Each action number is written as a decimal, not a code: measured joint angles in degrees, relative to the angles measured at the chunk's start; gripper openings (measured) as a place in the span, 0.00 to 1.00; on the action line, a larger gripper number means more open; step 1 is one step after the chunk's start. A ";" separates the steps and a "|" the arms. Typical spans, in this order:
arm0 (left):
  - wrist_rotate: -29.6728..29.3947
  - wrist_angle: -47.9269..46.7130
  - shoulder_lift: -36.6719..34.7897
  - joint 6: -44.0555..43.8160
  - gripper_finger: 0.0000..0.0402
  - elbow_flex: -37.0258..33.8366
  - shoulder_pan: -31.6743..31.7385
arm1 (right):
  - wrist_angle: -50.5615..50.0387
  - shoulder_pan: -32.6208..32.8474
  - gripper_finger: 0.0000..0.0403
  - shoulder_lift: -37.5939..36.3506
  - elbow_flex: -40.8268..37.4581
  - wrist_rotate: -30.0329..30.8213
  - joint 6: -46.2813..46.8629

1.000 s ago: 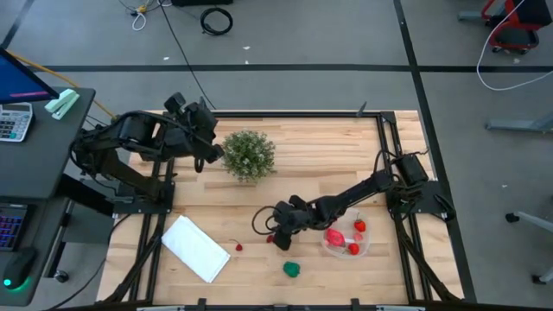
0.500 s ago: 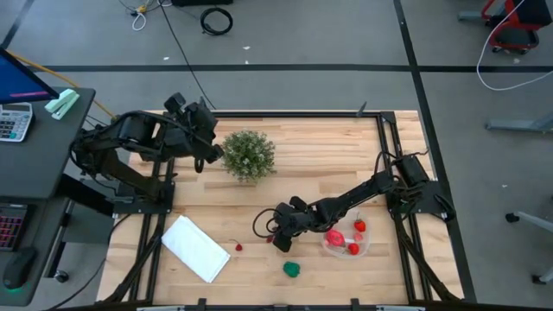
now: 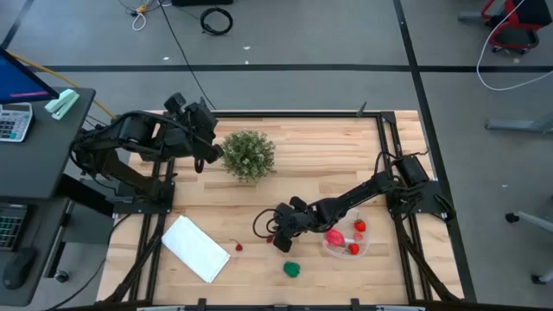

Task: Pick and placing Produce into tupperware
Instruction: Put the right cherry into the transparent container

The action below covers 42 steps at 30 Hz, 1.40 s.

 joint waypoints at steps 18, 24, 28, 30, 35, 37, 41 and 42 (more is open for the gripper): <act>0.04 0.10 0.02 0.07 0.27 0.00 -0.01 | 2.92 0.20 0.07 3.31 0.00 -1.47 -2.04; 0.04 0.09 0.02 0.07 0.27 0.00 -0.01 | 2.97 0.42 0.03 2.83 -0.02 -1.08 -4.15; 0.04 0.07 0.02 0.07 0.27 0.00 -0.01 | 1.84 0.47 0.01 0.68 -0.02 0.55 -6.82; 0.02 0.04 0.02 0.07 0.27 0.00 -0.01 | -0.66 0.49 0.01 -1.66 -0.02 2.06 -7.44; 0.02 -0.01 0.02 0.07 0.27 0.00 0.00 | -11.83 1.30 0.01 -10.69 -0.02 7.27 -7.86; 0.02 -0.06 0.02 0.07 0.27 0.00 -0.01 | -17.51 2.26 0.01 -14.57 -0.02 9.08 -6.11; 0.02 -0.30 0.02 0.07 0.27 0.00 -0.01 | -31.08 5.89 0.01 -20.39 0.00 12.45 2.13; 0.02 -0.39 0.02 0.04 0.27 0.00 0.01 | -34.99 7.07 0.00 -21.17 0.00 13.63 5.43</act>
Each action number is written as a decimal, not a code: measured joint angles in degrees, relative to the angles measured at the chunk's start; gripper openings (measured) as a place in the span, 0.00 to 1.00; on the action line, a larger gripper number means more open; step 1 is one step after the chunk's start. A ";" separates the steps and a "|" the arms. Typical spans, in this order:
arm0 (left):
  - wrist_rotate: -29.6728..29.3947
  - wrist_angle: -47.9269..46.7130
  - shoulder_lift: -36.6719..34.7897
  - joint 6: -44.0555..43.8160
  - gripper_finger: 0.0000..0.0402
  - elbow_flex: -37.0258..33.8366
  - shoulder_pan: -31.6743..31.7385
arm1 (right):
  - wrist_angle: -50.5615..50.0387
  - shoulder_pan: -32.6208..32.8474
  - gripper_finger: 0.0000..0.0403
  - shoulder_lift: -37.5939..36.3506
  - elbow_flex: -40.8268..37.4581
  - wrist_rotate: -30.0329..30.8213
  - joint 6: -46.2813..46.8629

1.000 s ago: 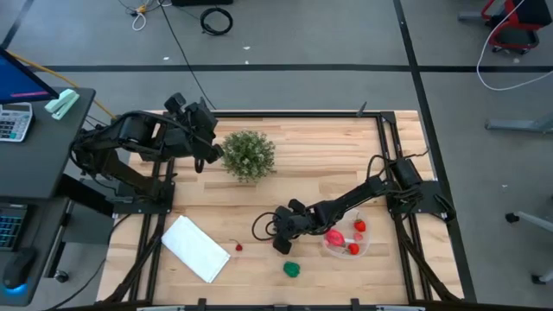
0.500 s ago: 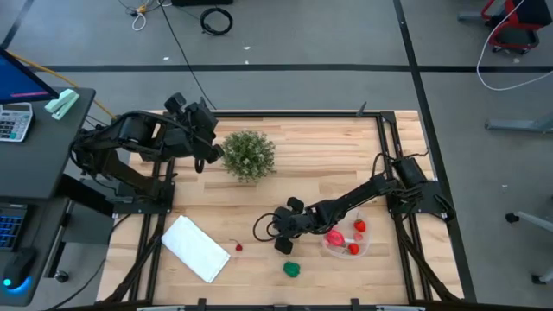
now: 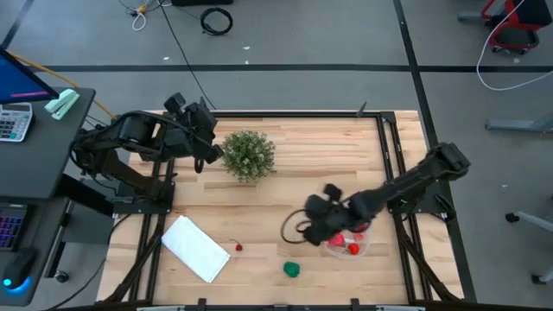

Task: Pick and placing Produce into tupperware
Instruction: Put the right cherry into the transparent container, then put the bell pepper into the transparent container

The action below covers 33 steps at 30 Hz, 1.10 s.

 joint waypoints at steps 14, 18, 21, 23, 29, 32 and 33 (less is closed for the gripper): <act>0.04 -1.34 0.00 -1.55 0.27 0.00 -0.02 | -19.90 14.10 0.10 0.17 -0.04 7.50 25.44; 0.04 -1.34 0.00 -1.84 0.27 0.00 -0.02 | -19.91 14.02 0.18 0.28 -0.04 3.45 26.15; 0.04 -1.47 0.00 -2.40 0.27 0.00 -0.02 | -20.05 13.54 0.24 0.28 -0.04 4.00 25.60; 0.04 -1.51 0.00 -2.60 0.27 0.00 -0.02 | -19.85 13.10 0.27 0.28 -0.04 6.25 23.86; 0.04 -1.51 0.00 -2.60 0.27 0.00 -0.02 | -12.49 11.95 0.29 0.28 -0.04 10.91 7.15; 0.04 -1.53 0.00 -2.58 0.27 0.00 -0.02 | -3.25 11.45 0.27 0.28 -0.04 9.36 -6.03; 0.04 -1.53 0.00 -2.60 0.27 0.00 -0.02 | 0.39 11.30 0.26 0.28 -0.04 8.23 -11.17</act>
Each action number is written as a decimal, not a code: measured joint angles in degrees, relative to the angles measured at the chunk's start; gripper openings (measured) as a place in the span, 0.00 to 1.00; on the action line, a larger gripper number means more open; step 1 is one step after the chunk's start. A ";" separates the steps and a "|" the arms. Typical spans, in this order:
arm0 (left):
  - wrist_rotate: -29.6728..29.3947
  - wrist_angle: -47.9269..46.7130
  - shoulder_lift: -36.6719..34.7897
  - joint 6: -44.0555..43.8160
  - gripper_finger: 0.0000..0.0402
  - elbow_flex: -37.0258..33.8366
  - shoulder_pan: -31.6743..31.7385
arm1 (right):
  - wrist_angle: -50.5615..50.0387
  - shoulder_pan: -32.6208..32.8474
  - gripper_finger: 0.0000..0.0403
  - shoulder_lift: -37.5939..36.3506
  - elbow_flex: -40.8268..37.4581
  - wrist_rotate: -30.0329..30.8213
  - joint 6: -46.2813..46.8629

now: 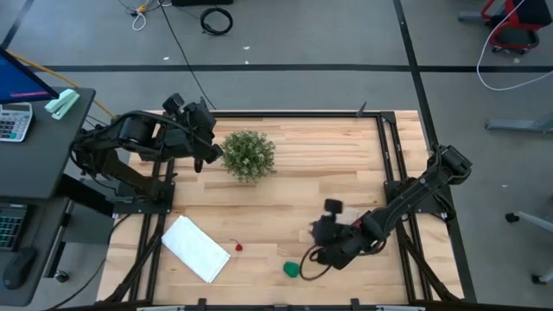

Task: Pick and placing Produce into tupperware
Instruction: Put the bell pepper into the transparent container

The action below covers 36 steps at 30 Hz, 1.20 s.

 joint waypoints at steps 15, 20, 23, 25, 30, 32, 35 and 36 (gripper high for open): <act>0.00 -0.04 0.00 0.17 0.27 0.00 0.00 | 20.04 -2.31 0.24 -0.02 0.00 -11.22 -9.65; 0.00 -0.04 0.00 0.17 0.27 0.00 0.00 | 20.41 -4.32 0.33 -0.02 0.00 -19.59 -1.42; 0.00 -0.04 0.00 0.17 0.27 0.00 0.00 | 20.41 -5.09 0.40 0.06 0.00 -23.27 3.86; 0.00 -0.04 0.00 0.17 0.27 0.00 0.00 | 20.35 -5.38 0.45 0.18 0.02 -23.60 8.25; 0.00 -0.04 0.00 0.02 0.27 0.00 0.00 | 20.39 -5.34 0.54 0.20 0.01 -23.74 14.39; 0.00 -0.04 0.00 0.04 0.27 0.00 0.00 | 20.48 -4.86 0.57 0.36 0.02 -23.72 16.58; 0.00 -0.02 0.00 0.03 0.27 0.00 0.00 | 21.66 -3.90 0.59 1.81 0.04 -23.91 17.81; 0.00 -0.02 0.00 0.03 0.27 0.00 0.00 | 22.67 -3.62 0.59 2.60 0.04 -23.91 17.83</act>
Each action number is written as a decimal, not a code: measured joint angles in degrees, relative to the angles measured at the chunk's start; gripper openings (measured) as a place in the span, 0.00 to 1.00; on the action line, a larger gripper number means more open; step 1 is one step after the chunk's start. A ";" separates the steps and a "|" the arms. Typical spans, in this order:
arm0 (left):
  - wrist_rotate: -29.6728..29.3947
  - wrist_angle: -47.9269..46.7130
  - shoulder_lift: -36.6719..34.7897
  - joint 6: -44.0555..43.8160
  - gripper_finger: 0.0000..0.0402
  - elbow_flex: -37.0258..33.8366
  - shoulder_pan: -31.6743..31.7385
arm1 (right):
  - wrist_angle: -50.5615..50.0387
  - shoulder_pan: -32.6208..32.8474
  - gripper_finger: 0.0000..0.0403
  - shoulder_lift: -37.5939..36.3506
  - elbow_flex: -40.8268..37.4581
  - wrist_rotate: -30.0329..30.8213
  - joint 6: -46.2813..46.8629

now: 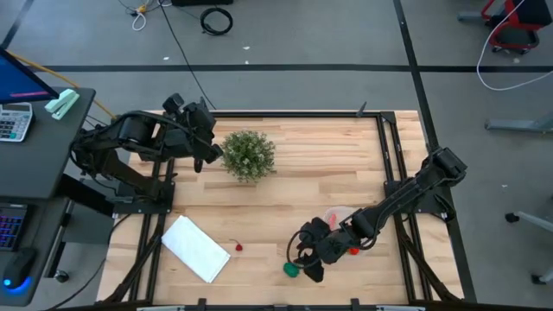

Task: Pick and placing Produce into tupperware
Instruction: Put the bell pepper into the transparent container

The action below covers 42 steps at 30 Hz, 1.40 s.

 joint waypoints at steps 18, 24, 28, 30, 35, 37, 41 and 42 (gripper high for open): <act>0.13 -0.20 0.22 -1.99 0.27 0.02 0.00 | 3.59 0.58 0.58 8.99 0.00 -3.32 -1.77; 1.85 -0.20 0.22 -3.07 0.27 0.02 0.00 | 4.28 1.96 0.58 10.03 0.00 -3.14 -2.31; 2.51 -0.24 0.22 -3.31 0.27 0.02 0.00 | 3.24 2.57 0.58 9.92 0.00 -1.58 -6.72; 2.52 -0.24 0.22 -3.49 0.27 0.02 0.00 | 3.42 2.50 0.58 10.07 0.00 -1.19 -7.29; 2.60 -0.22 0.22 -3.47 0.27 0.02 0.00 | 8.68 2.31 0.58 10.65 0.96 -0.64 -6.47; 2.62 -0.24 0.22 -3.47 0.27 0.02 0.00 | 8.15 1.98 0.58 11.54 3.63 -0.67 -7.74; 2.62 -0.43 0.22 -3.42 0.27 0.02 0.00 | -0.24 1.18 0.58 14.39 11.96 -1.08 -13.82; 2.62 -0.58 0.22 -3.39 0.27 0.02 0.00 | -3.10 0.85 0.58 15.24 14.04 -1.02 -14.99</act>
